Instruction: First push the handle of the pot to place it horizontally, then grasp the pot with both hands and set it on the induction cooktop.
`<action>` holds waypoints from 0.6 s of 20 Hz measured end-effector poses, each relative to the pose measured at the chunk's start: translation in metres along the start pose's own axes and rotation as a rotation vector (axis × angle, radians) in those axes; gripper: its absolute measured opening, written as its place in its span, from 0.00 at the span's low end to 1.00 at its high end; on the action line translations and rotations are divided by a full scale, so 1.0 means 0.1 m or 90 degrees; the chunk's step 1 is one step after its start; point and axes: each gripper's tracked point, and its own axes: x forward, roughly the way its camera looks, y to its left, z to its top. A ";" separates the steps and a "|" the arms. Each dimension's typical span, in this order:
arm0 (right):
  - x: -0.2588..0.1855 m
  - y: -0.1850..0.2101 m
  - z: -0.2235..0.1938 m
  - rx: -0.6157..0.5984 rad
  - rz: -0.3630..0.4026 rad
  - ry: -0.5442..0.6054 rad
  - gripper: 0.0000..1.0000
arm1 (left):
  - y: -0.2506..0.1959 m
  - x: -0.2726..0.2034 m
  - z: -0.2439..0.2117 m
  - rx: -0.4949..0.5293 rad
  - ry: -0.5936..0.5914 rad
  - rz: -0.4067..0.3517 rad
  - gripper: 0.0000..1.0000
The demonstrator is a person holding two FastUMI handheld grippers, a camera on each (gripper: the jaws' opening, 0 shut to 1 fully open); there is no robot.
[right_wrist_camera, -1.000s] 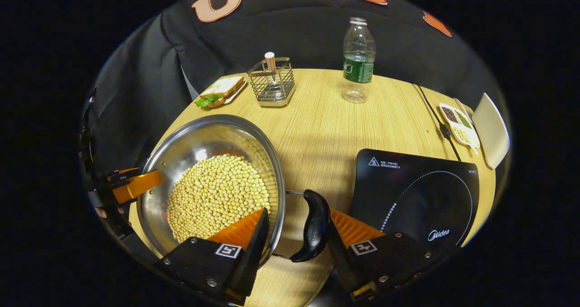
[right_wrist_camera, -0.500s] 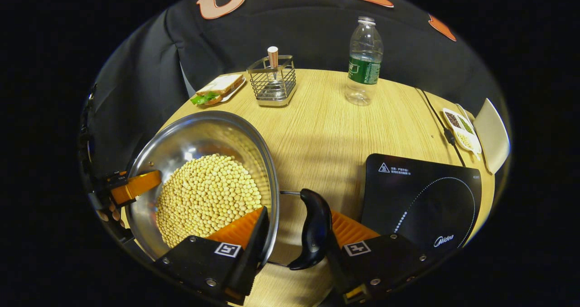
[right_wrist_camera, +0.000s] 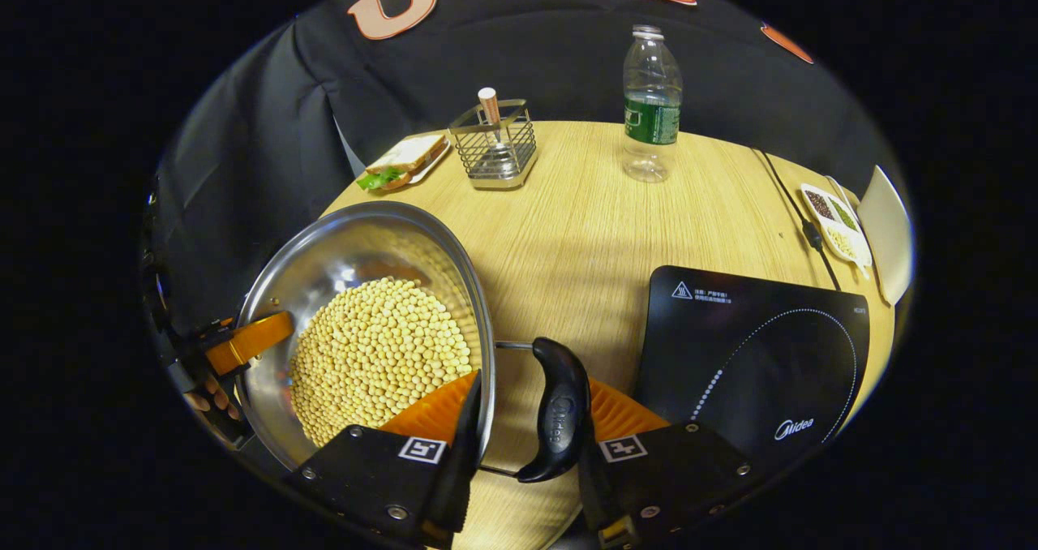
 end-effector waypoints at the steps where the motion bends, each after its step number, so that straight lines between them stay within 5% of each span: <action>1: -0.07 -0.02 0.05 0.002 0.001 -0.011 0.54 | -0.02 -0.02 0.06 0.004 -0.008 0.000 0.58; 12: -0.93 -0.69 0.31 0.029 -0.025 -0.073 0.53 | -0.42 -0.27 0.37 0.048 -0.054 -0.047 0.58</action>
